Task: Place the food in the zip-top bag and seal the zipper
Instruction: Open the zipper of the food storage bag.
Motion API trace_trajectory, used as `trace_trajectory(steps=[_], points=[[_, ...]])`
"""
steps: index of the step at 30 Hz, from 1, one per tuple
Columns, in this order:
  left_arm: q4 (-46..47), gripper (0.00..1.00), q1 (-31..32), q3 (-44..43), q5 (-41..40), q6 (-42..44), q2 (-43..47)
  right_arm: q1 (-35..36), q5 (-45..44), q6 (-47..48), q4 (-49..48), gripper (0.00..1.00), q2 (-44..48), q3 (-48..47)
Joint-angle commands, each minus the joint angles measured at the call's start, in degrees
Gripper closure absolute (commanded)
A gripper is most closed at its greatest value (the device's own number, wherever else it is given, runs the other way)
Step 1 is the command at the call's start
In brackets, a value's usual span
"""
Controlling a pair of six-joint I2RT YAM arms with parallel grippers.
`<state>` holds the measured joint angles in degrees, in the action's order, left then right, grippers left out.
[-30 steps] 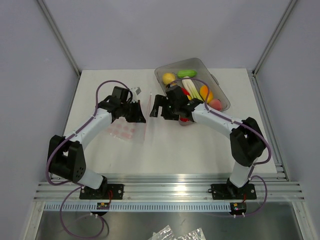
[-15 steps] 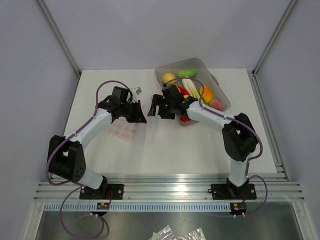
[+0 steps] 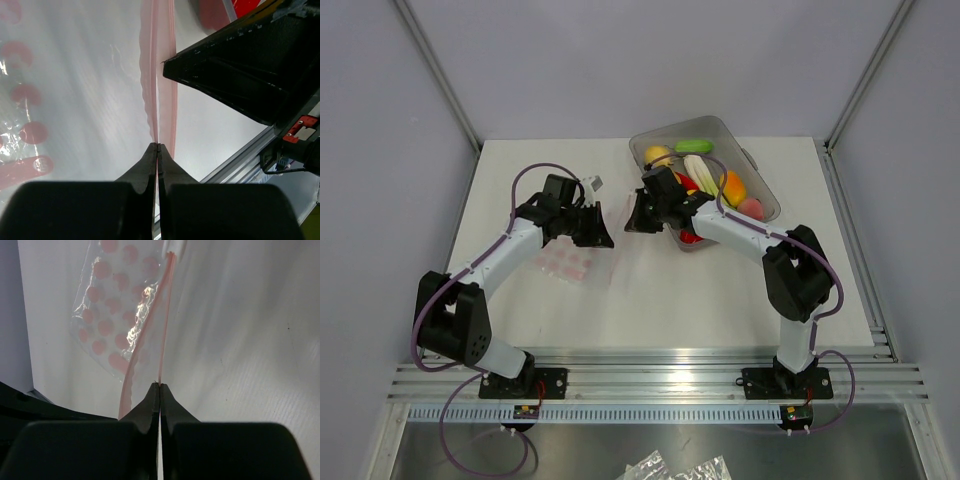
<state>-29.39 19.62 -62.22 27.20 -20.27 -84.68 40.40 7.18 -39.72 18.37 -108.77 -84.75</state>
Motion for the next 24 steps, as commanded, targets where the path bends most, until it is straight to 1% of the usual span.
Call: trace_trajectory(steps=[1, 9, 10, 11, 12, 13, 14, 16, 17, 19, 21, 23, 24], points=[[3.4, 1.0, -0.4, 0.3, 2.2, -1.9, 1.9, 0.7, 0.6, 0.1, -2.6, 1.0, 0.8, -0.5], [4.3, 1.0, -0.4, -0.4, -1.5, -6.3, -0.2, 2.1, -1.6, -1.1, -3.7, 1.0, 3.7, 2.4], [4.3, 0.85, -0.4, -0.9, -1.5, -6.5, -0.7, 2.2, -1.6, -1.1, -3.6, 1.0, 3.9, 2.5], [4.2, 0.76, -0.3, -1.1, -1.0, -6.7, -0.8, 2.3, -1.8, -1.1, -3.4, 1.0, 4.1, 2.5], [4.2, 0.64, -0.4, -1.1, -0.6, -6.7, -1.0, 2.4, -1.8, -1.1, -3.3, 1.0, 4.3, 2.4], [4.2, 0.49, -0.4, -1.3, -0.1, -6.7, -1.3, 2.5, -1.8, -0.9, -3.1, 1.0, 4.4, 2.4], [4.2, 0.41, -0.3, -1.4, 0.5, -6.8, -1.4, 2.5, -2.1, -0.9, -3.0, 1.0, 4.4, 2.4], [4.3, 0.35, -0.3, -1.5, 0.8, -6.8, -1.7, 2.6, -2.2, -0.9, -2.6, 1.0, 4.8, 2.4], [3.8, 0.28, -0.2, -1.9, 0.8, -6.6, -2.1, 2.5, -2.5, -0.9, -2.5, 1.0, 4.8, 2.4], [3.3, 0.26, 0.2, -2.4, 0.8, -6.0, -2.8, 2.6, -2.5, -0.9, -2.3, 1.0, 5.2, 2.4], [2.3, 0.28, 0.9, -3.1, -0.7, -5.5, -3.5, 2.6, -2.5, -1.0, -2.2, 1.0, 5.9, 2.6], [1.9, 0.32, 1.2, -3.3, -2.3, -5.2, -3.9, 2.6, -2.4, -1.0, -2.2, 1.0, 6.5, 2.9], [2.1, 0.39, 1.2, -3.4, -2.9, -5.1, -4.4, 2.6, -2.3, -0.9, -2.3, 1.0, 7.2, 3.0]])
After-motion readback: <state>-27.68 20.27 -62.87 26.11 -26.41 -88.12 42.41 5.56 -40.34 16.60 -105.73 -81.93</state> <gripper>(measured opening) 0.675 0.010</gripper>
